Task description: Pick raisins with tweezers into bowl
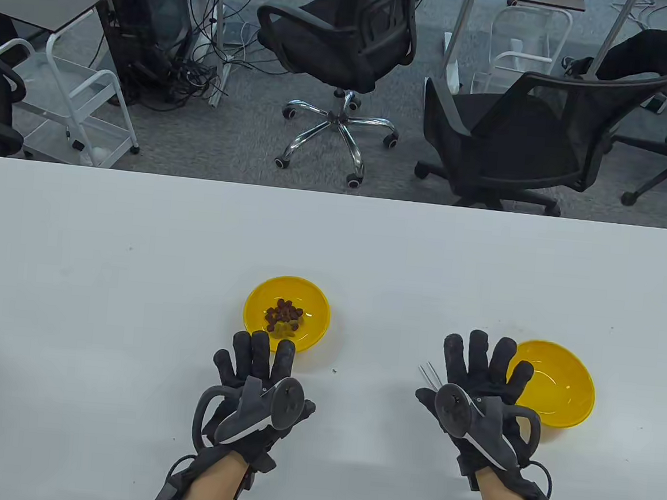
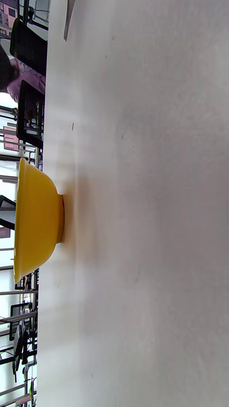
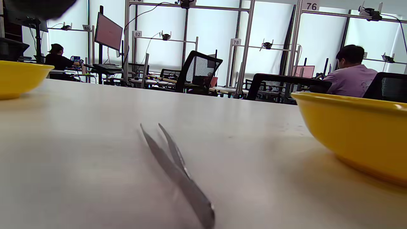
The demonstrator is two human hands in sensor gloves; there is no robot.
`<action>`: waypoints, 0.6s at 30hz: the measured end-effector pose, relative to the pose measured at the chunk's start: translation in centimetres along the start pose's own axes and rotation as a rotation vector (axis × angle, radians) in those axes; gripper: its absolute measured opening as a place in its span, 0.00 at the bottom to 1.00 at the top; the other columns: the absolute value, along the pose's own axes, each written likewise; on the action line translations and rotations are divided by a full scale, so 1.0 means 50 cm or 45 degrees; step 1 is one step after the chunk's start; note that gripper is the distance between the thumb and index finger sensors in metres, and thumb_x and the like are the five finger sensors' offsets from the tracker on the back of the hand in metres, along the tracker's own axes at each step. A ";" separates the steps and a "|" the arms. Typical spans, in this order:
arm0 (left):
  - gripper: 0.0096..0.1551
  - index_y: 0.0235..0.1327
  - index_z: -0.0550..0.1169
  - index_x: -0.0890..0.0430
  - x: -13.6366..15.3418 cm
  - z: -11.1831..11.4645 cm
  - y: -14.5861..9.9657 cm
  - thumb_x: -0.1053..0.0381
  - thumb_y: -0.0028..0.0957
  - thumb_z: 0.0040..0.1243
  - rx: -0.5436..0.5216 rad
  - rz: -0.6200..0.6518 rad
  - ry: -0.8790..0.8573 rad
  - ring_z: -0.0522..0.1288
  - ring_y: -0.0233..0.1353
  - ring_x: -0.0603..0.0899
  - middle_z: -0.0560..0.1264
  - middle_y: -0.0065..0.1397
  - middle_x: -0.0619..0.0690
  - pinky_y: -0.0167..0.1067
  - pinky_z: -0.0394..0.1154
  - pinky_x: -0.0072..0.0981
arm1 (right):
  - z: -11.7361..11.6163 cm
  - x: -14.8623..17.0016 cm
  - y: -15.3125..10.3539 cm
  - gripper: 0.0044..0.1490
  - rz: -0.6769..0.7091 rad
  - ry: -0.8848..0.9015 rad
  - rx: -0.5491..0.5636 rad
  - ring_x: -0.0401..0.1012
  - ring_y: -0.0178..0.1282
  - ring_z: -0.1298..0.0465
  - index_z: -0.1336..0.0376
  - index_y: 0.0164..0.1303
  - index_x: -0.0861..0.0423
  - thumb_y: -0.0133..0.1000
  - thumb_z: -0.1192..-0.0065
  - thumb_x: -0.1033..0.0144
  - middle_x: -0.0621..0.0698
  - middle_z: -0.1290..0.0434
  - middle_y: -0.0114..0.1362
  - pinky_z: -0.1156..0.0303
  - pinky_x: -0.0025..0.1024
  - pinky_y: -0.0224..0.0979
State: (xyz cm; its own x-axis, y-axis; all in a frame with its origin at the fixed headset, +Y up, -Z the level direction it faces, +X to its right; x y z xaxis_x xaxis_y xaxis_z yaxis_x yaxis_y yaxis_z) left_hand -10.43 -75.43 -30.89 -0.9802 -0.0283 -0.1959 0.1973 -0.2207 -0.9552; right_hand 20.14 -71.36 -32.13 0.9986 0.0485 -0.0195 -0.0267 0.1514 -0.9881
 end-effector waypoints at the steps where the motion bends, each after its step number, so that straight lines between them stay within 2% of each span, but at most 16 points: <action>1: 0.60 0.76 0.27 0.60 0.000 0.000 0.000 0.25 0.58 0.36 0.001 -0.001 -0.003 0.31 0.79 0.86 0.28 0.81 0.78 0.63 0.31 0.87 | -0.001 0.001 0.000 0.64 -0.004 0.004 -0.006 0.74 0.85 0.65 0.68 0.84 0.50 0.47 0.49 0.31 0.63 0.64 0.87 0.67 0.79 0.74; 3: 0.60 0.76 0.27 0.60 0.000 0.000 0.000 0.25 0.58 0.36 0.004 -0.001 -0.009 0.28 0.79 0.86 0.28 0.81 0.78 0.63 0.31 0.87 | -0.003 0.003 0.001 0.64 -0.009 0.010 -0.013 0.74 0.85 0.65 0.68 0.84 0.50 0.47 0.49 0.31 0.63 0.64 0.87 0.67 0.79 0.74; 6: 0.60 0.76 0.27 0.60 0.001 0.000 -0.001 0.25 0.58 0.36 0.006 -0.004 -0.002 0.31 0.79 0.86 0.28 0.81 0.78 0.63 0.31 0.87 | -0.005 0.004 0.000 0.64 -0.013 -0.004 -0.023 0.73 0.85 0.65 0.68 0.84 0.50 0.47 0.49 0.31 0.63 0.64 0.87 0.67 0.79 0.74; 10: 0.60 0.76 0.27 0.60 0.002 0.000 0.000 0.25 0.58 0.36 0.004 -0.008 -0.008 0.28 0.79 0.86 0.28 0.81 0.78 0.63 0.31 0.87 | -0.003 0.003 -0.001 0.64 -0.017 -0.007 -0.033 0.73 0.85 0.65 0.68 0.84 0.50 0.48 0.49 0.31 0.63 0.64 0.87 0.67 0.79 0.74; 11: 0.60 0.76 0.27 0.60 0.002 0.000 0.000 0.25 0.58 0.36 0.004 -0.009 -0.009 0.31 0.79 0.86 0.28 0.81 0.78 0.63 0.31 0.87 | -0.003 0.003 -0.001 0.63 -0.017 -0.008 -0.034 0.73 0.85 0.65 0.68 0.84 0.50 0.48 0.49 0.31 0.63 0.64 0.87 0.67 0.79 0.74; 18: 0.60 0.75 0.27 0.61 0.000 0.004 0.001 0.25 0.58 0.36 0.025 -0.004 -0.016 0.28 0.79 0.86 0.28 0.81 0.78 0.63 0.31 0.87 | -0.004 0.004 -0.001 0.63 -0.026 -0.013 -0.053 0.73 0.85 0.65 0.68 0.84 0.50 0.47 0.49 0.31 0.63 0.64 0.87 0.67 0.78 0.74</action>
State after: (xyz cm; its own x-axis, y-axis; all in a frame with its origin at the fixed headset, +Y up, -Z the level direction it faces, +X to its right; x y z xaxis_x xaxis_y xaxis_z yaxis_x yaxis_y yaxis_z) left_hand -10.42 -75.64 -30.89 -0.9810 -0.0396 -0.1901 0.1940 -0.2397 -0.9513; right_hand 20.33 -71.54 -32.12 0.9984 0.0558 0.0020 -0.0042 0.1109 -0.9938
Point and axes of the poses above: the tracker on the back of each hand, its own x axis roughly to the little-finger side, its own y axis roughly from the wrist to the fingertips, z = x × y, the point moved 5 cm from there along y, roughly from the wrist to the fingertips
